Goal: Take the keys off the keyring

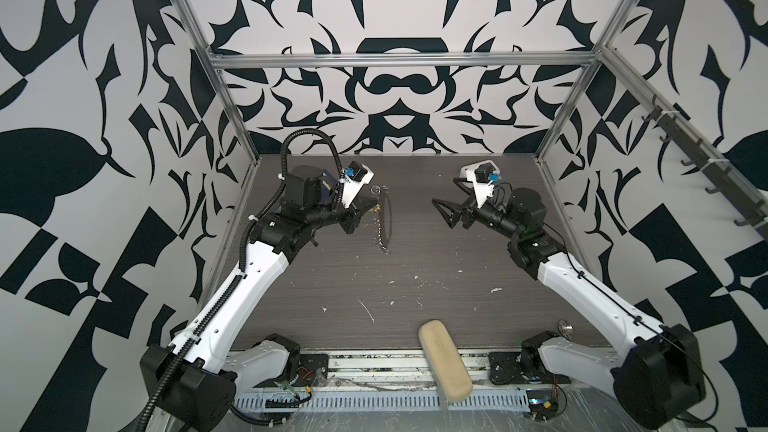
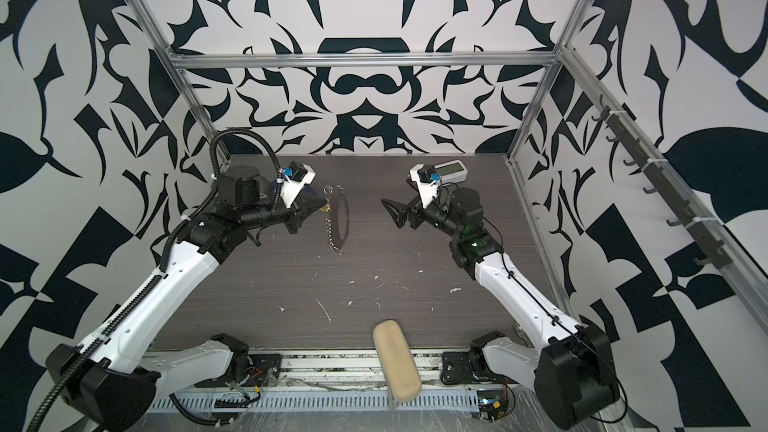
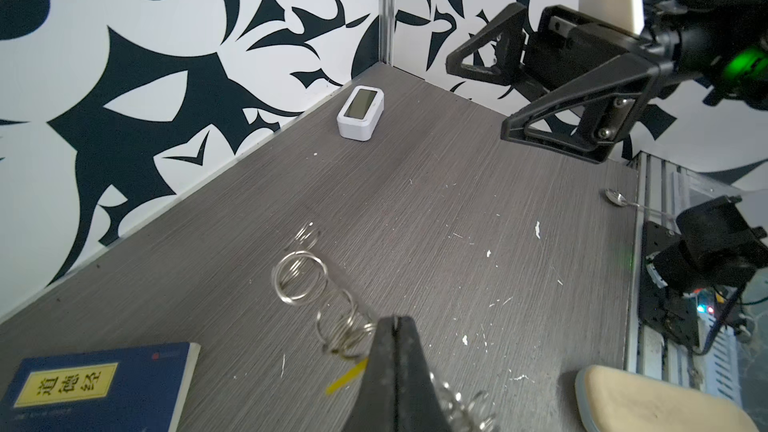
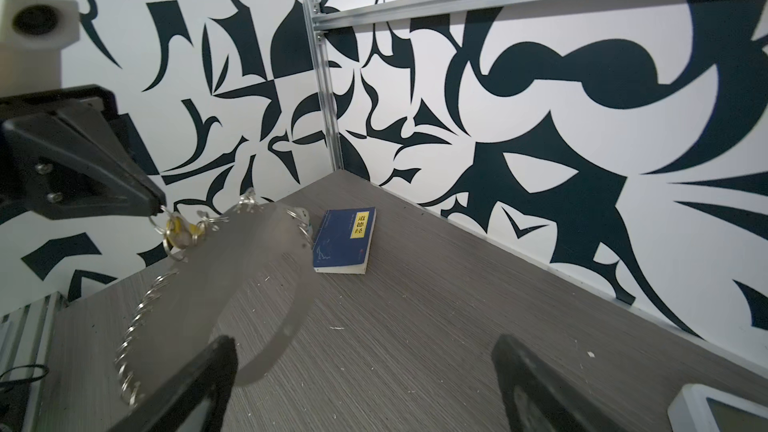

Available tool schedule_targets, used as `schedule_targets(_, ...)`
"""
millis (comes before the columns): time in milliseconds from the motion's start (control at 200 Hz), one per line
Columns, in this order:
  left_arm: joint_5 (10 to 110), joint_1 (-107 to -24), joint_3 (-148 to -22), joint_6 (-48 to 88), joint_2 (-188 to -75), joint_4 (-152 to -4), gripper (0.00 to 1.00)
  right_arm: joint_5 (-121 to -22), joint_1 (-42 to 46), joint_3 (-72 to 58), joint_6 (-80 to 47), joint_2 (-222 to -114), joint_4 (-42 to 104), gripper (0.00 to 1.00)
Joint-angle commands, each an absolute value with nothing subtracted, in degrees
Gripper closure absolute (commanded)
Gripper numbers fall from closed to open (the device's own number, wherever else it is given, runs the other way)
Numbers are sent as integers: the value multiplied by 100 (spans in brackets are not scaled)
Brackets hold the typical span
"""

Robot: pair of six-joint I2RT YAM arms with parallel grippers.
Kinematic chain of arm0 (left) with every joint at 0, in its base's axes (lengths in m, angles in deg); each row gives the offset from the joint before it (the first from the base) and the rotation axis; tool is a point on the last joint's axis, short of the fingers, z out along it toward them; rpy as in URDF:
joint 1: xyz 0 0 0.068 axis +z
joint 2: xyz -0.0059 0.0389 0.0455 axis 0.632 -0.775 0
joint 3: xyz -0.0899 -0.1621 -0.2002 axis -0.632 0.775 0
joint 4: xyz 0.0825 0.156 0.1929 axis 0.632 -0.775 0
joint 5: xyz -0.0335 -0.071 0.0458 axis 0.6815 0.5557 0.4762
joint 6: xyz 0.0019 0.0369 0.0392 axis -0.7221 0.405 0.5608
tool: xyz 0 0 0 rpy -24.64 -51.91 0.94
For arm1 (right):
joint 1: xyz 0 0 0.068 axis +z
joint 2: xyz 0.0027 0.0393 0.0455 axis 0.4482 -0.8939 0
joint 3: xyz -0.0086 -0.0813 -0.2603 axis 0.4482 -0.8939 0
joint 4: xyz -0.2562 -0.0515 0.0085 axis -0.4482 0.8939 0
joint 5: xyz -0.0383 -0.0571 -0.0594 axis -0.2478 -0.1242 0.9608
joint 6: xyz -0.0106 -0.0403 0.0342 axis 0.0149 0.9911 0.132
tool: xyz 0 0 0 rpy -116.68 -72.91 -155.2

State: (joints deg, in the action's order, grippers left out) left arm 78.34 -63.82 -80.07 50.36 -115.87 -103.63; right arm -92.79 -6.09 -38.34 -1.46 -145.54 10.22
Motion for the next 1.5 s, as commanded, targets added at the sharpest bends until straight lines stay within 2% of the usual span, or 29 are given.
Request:
schedule_targets(0,8009,-6492,-8310,5455,-11662,-10309,100,-9832,-456,-3595,389,-14409,878,3)
schedule_targets(145,7983,-6715,-8372,5753,-11743,-10314,100,-10262,-209,-3561,777,-14405,962,7)
schedule_targets(415,7652,-7045,-8524,5915,-11827,-10339,100,-10393,204,-3280,878,-14614,1140,27)
schedule_targets(640,7361,-7324,-8694,6078,-11968,-10472,100,-10495,353,-3168,877,-14793,1069,36)
schedule_targets(795,7282,-7406,-8823,5956,-12077,-10481,100,-10498,410,-3121,882,-14890,1089,46)
schedule_targets(1075,6993,-7565,-9016,5761,-12188,-10584,100,-10406,539,-3103,811,-15083,827,52)
schedule_targets(1495,6876,-7672,-9210,5595,-12383,-10718,100,-10243,647,-3033,716,-15385,497,54)
